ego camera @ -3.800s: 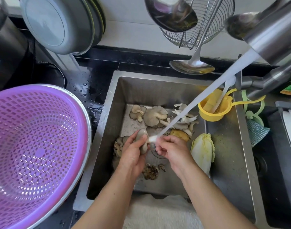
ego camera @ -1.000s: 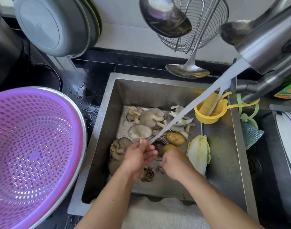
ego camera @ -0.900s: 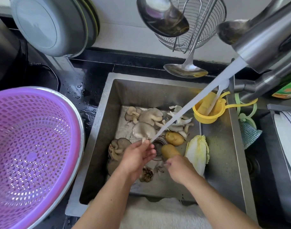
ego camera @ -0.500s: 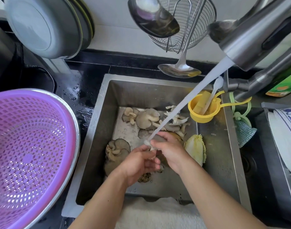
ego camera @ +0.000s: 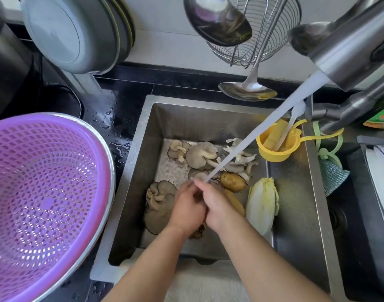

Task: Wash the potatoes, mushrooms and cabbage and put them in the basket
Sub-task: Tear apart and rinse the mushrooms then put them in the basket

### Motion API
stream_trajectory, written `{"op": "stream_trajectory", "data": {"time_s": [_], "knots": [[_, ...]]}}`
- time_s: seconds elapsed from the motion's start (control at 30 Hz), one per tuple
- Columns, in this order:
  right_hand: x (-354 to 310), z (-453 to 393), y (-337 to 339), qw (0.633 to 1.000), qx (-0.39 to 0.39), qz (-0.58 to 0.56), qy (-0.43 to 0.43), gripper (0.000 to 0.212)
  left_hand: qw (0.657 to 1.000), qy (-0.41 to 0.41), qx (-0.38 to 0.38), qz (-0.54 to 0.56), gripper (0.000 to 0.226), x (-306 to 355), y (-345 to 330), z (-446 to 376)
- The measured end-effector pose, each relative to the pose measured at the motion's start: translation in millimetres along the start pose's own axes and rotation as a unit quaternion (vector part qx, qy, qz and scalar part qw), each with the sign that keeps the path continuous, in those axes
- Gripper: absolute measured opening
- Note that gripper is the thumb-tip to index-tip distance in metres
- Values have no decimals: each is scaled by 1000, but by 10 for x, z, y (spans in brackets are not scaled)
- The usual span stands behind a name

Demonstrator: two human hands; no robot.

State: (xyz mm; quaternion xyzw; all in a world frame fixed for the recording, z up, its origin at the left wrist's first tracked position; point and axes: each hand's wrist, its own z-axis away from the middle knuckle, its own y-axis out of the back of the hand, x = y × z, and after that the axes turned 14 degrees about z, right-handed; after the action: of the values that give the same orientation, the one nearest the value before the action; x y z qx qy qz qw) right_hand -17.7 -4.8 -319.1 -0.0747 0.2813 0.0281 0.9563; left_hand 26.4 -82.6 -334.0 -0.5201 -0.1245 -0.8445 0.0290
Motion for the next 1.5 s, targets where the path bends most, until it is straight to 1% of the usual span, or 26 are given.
{"op": "stream_trajectory", "data": {"time_s": [0.03, 0.07, 0.1, 0.17, 0.2, 0.3, 0.33, 0.4, 0.43, 0.5, 0.6, 0.67, 0.73, 0.77, 0.83, 0.87, 0.9, 0.93, 0.97, 1.0, 1.03, 1.1, 1.2, 1.3, 1.4, 1.5], "knots": [[-21, -44, 55, 1000, 6, -16, -4, 18, 995, 22, 11, 95, 41, 88, -13, 31], [-40, -86, 116, 998, 9, -55, -12, 19, 983, 53, 48, 172, 41, 136, 9, 37], [-66, -97, 163, 995, 13, -92, -22, 21, 970, 64, 91, 215, 40, 146, 57, 24], [-67, -101, 223, 992, 0, -126, -30, 25, 960, 73, 147, 226, 30, 90, 132, -35], [-40, -93, 235, 991, -24, -130, -28, 27, 957, 90, 138, 238, 23, 50, 156, -66], [72, -47, 207, 996, -76, -39, -28, 30, 929, 192, 50, 312, 20, -12, 131, -92], [105, -42, 184, 996, -81, -3, -29, 29, 928, 215, 49, 299, 20, -59, 122, -107], [138, -29, 139, 995, -75, 41, -51, 20, 929, 244, 92, 262, 18, -126, 121, -141], [142, -26, 124, 994, -70, 48, -67, 14, 919, 263, 117, 270, 18, -166, 125, -154], [119, -56, 119, 993, -50, 63, -88, 15, 900, 284, 167, 286, 19, -200, 165, -173], [-61, -222, 109, 982, 31, 182, -40, 18, 862, 278, 224, 359, 31, -157, 180, -190], [-257, -396, 93, 938, 106, 328, 41, 29, 834, 277, 245, 409, 31, -141, 164, -206], [-473, -550, 84, 863, 160, 446, 174, 37, 828, 280, 260, 412, 31, -159, 184, -214], [-558, -598, 96, 809, 178, 502, 250, 40, 838, 277, 261, 392, 33, -161, 211, -225], [-649, -692, 180, 673, 180, 621, 360, 50, 889, 266, 250, 276, 37, -131, 316, -234], [-674, -732, 256, 605, 158, 683, 379, 56, 915, 254, 242, 200, 38, -108, 387, -214], [-661, -762, 335, 550, 134, 734, 376, 60, 935, 241, 230, 122, 38, -72, 465, -181], [-629, -790, 413, 517, 120, 765, 365, 64, 949, 232, 209, 46, 38, -63, 542, -151], [-580, -764, 471, 519, 115, 770, 351, 67, 956, 226, 183, -20, 36, -68, 611, -129], [-516, -703, 510, 542, 120, 756, 346, 67, 958, 228, 161, -61, 35, -84, 648, -113], [-437, -632, 539, 568, 137, 732, 351, 63, 959, 231, 144, -84, 35, -90, 658, -109], [-267, -451, 591, 598, 160, 700, 358, 53, 956, 240, 132, -109, 41, -100, 593, -141], [-39, -224, 667, 655, 134, 669, 324, 39, 943, 216, 154, -200, 43, -82, 483, -243], [82, -90, 730, 694, 102, 660, 268, 30, 930, 213, 100, -281, 44, -153, 462, -356], [116, -24, 721, 739, 88, 632, 216, 26, 933, 206, 61, -288, 43, -249, 488, -419], [133, -33, 650, 778, 83, 597, 177, 25, 954, 194, 85, -214, 34, -332, 546, -395]]}}
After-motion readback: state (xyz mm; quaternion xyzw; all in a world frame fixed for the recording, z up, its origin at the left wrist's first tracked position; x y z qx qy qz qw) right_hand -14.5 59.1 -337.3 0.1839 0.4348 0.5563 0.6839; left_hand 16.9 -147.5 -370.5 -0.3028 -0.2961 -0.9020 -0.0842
